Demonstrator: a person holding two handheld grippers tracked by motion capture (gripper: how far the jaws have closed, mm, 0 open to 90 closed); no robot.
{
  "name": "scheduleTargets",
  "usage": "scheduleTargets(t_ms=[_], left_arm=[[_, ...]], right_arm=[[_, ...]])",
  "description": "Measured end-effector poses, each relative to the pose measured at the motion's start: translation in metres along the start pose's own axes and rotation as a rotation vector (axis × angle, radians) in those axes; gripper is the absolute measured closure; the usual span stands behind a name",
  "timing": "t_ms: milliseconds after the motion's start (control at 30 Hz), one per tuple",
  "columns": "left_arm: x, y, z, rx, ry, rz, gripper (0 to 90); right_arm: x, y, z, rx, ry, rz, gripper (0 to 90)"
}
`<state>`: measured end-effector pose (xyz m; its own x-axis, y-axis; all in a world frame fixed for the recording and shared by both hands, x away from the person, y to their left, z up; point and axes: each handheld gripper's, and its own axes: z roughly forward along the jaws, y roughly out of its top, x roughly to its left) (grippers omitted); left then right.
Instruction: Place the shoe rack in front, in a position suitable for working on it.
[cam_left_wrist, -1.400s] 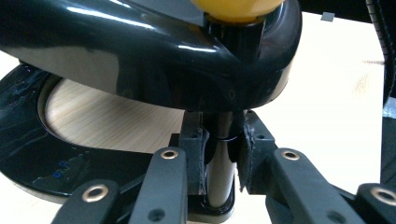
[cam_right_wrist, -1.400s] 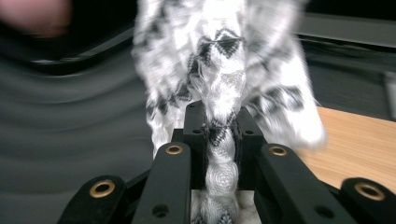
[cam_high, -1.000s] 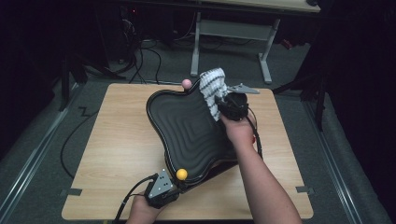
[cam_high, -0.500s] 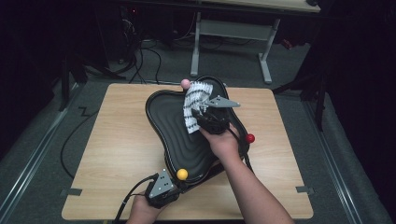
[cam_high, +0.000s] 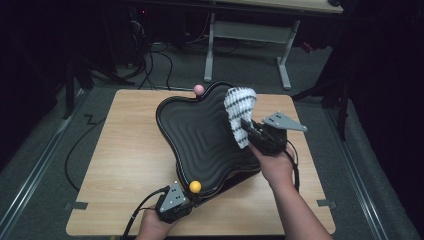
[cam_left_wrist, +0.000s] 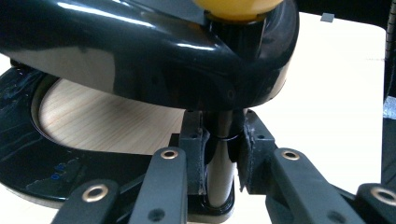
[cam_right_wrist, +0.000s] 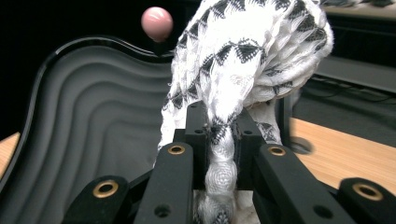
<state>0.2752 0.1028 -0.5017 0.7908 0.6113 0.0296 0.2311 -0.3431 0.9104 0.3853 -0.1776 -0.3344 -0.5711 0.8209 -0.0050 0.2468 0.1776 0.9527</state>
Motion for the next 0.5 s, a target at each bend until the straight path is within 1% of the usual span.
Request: scheduleTargets(t_ms=[133, 167, 200, 233, 267, 300, 400, 500], left_arm=[[0.000, 0.000, 0.000, 0.000, 0.000, 0.000, 74.3], [0.000, 0.000, 0.000, 0.000, 0.000, 0.000, 74.4], [0.000, 0.000, 0.000, 0.000, 0.000, 0.001, 74.4], [0.000, 0.000, 0.000, 0.000, 0.000, 0.001, 74.3], [0.000, 0.000, 0.000, 0.000, 0.000, 0.001, 74.3], [0.000, 0.000, 0.000, 0.000, 0.001, 0.000, 74.4], [0.000, 0.000, 0.000, 0.000, 0.001, -0.001, 74.3], [-0.001, 0.000, 0.000, 0.000, 0.003, -0.005, 74.4]], right_arm=[[-0.008, -0.012, -0.027, -0.011, -0.033, -0.010, 81.1], [-0.008, -0.012, -0.027, -0.011, -0.033, -0.010, 81.1], [-0.010, -0.016, -0.033, -0.013, -0.043, -0.014, 81.1], [-0.015, -0.024, -0.046, -0.017, -0.058, -0.008, 81.0], [-0.015, -0.024, -0.046, -0.017, -0.058, -0.008, 81.0], [-0.020, -0.034, -0.059, -0.020, -0.068, 0.003, 80.9], [-0.026, -0.054, -0.079, -0.016, -0.099, 0.013, 80.9], [-0.031, -0.079, -0.097, 0.001, -0.139, 0.029, 80.9]])
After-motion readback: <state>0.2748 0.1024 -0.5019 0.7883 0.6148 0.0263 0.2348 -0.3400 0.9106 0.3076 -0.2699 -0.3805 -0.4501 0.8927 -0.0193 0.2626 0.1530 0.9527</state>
